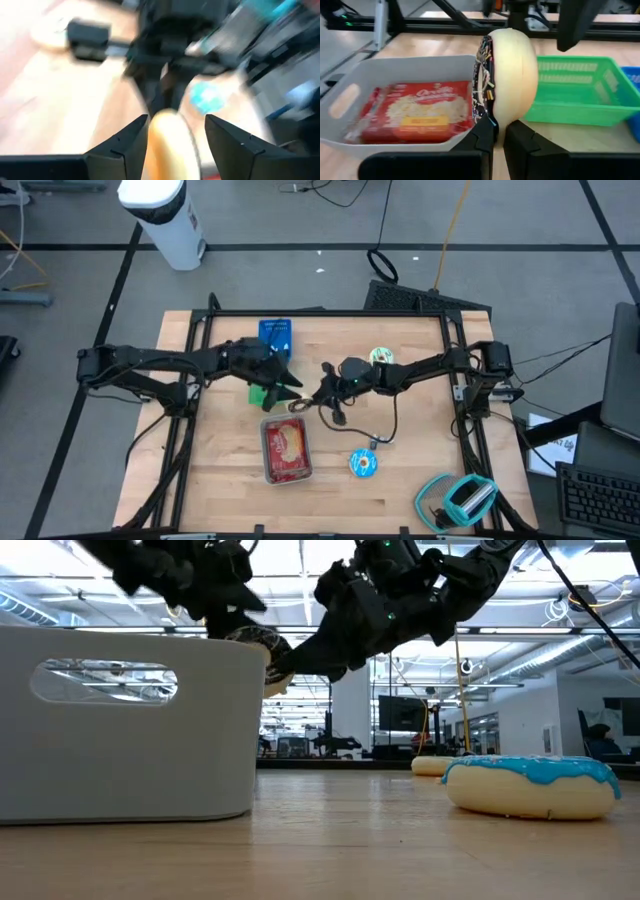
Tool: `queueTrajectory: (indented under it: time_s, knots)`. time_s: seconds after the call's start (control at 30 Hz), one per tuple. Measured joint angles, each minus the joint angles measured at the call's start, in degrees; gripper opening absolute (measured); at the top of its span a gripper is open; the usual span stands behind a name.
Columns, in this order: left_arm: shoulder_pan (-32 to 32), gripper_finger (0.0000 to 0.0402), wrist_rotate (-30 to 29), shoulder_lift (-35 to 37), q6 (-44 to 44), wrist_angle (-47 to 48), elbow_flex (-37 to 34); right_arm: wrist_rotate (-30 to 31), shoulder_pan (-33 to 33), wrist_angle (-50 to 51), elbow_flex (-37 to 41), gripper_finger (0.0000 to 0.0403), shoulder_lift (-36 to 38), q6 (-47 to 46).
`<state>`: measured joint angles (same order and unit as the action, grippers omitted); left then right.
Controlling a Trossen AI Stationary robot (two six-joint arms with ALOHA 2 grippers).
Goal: Pick & Place Food Item
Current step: Put the black donut into the green bin
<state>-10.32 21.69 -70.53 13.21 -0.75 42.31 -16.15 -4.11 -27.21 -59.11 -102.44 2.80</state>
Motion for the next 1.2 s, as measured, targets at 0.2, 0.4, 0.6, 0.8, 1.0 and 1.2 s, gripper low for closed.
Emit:
queueTrajectory:
  time_s: [0.2,0.4,0.6,0.8,1.0,1.2]
  knots:
    - [3.3,0.0194,-10.1,-0.6,-6.6,18.4,10.3,1.6,-1.4,1.0,0.0,0.0015,0.0,0.5]
    - [5.9,0.0208,-14.6,-0.6,-8.6,24.2,13.3,1.4,-2.2,0.5,0.0,0.0015,0.0,0.5]
    - [6.4,0.0201,-18.7,-0.8,-6.9,29.0,13.3,1.3,-2.2,-0.5,0.0,0.0015,0.0,0.5]
    - [6.4,0.0196,-18.7,-3.8,-6.0,27.5,13.3,1.3,-2.2,-2.2,0.0,0.0015,0.0,0.5]
    - [5.7,0.0200,-18.9,-7.3,-5.6,28.0,13.2,1.2,-2.2,-1.3,0.0,0.0015,0.0,0.5]
    - [4.7,0.0174,-19.0,-6.3,-5.6,27.6,13.2,1.2,-2.2,-0.8,0.0,0.0015,0.0,0.4]
